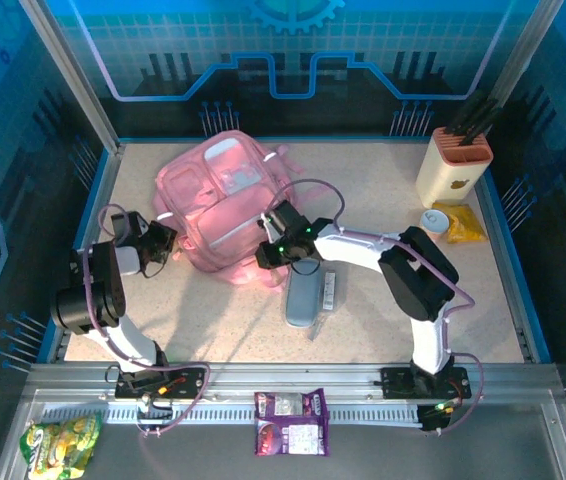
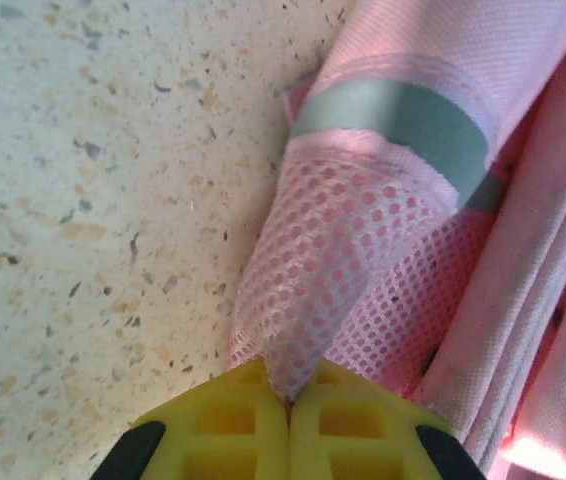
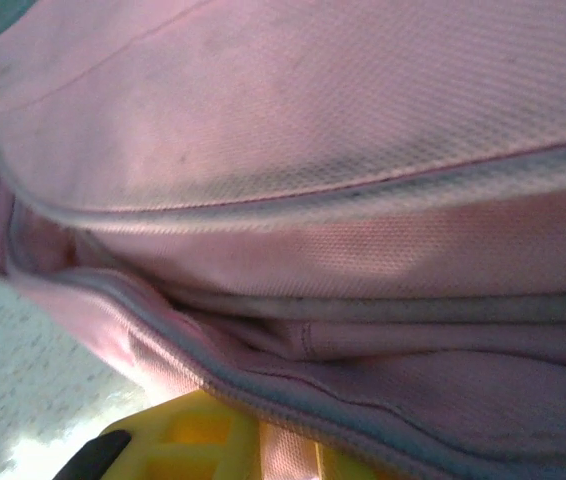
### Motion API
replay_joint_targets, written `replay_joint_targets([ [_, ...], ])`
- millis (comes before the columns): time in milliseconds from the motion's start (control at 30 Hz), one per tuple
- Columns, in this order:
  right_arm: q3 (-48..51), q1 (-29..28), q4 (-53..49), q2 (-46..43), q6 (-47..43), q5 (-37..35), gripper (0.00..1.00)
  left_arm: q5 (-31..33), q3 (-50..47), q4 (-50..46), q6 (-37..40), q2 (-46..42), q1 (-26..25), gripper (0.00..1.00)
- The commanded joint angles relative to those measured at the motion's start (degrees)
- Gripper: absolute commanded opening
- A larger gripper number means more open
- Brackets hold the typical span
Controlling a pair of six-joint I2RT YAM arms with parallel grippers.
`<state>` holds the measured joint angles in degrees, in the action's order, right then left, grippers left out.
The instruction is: Pack the student bag
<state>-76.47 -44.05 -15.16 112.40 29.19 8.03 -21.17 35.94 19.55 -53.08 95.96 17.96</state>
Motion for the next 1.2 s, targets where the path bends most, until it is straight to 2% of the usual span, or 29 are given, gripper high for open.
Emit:
replay_joint_targets([
  [0, -6.66, 3.91, 2.70, 4.19, -5.22, -3.87, 0.22, -4.41, -4.27, -0.38, -2.99, -1.78, -1.26, 0.00],
  [267, -16.72, 11.53, -3.21, 7.70, -8.74, -3.98, 0.31, -2.46, -8.02, 9.61, -15.83, -2.89, -11.74, 0.00],
  [367, -14.19, 12.47, -3.61, 4.66, -9.59, -5.16, 0.36, -1.09, -8.03, 12.85, -20.22, -2.53, -16.41, 0.00],
  [567, -7.38, 12.59, -4.79, -2.37, -8.77, -3.79, 0.44, 3.57, -7.93, 15.88, -27.16, -2.70, -22.70, 0.00],
  [733, -3.21, 9.85, -8.05, -6.65, -6.85, -4.78, 0.50, 5.97, -6.50, 15.71, -31.88, -3.38, -27.12, 0.00],
  [933, -0.23, 2.26, -7.91, -8.75, -2.37, -8.48, 0.56, 10.18, -5.13, 12.73, -35.43, -6.65, -31.92, 0.00],
  [1167, 3.56, -2.67, 2.57, -4.65, 3.32, -8.85, 0.51, 10.98, -1.75, 11.70, -37.41, -7.33, -35.82, 0.00],
])
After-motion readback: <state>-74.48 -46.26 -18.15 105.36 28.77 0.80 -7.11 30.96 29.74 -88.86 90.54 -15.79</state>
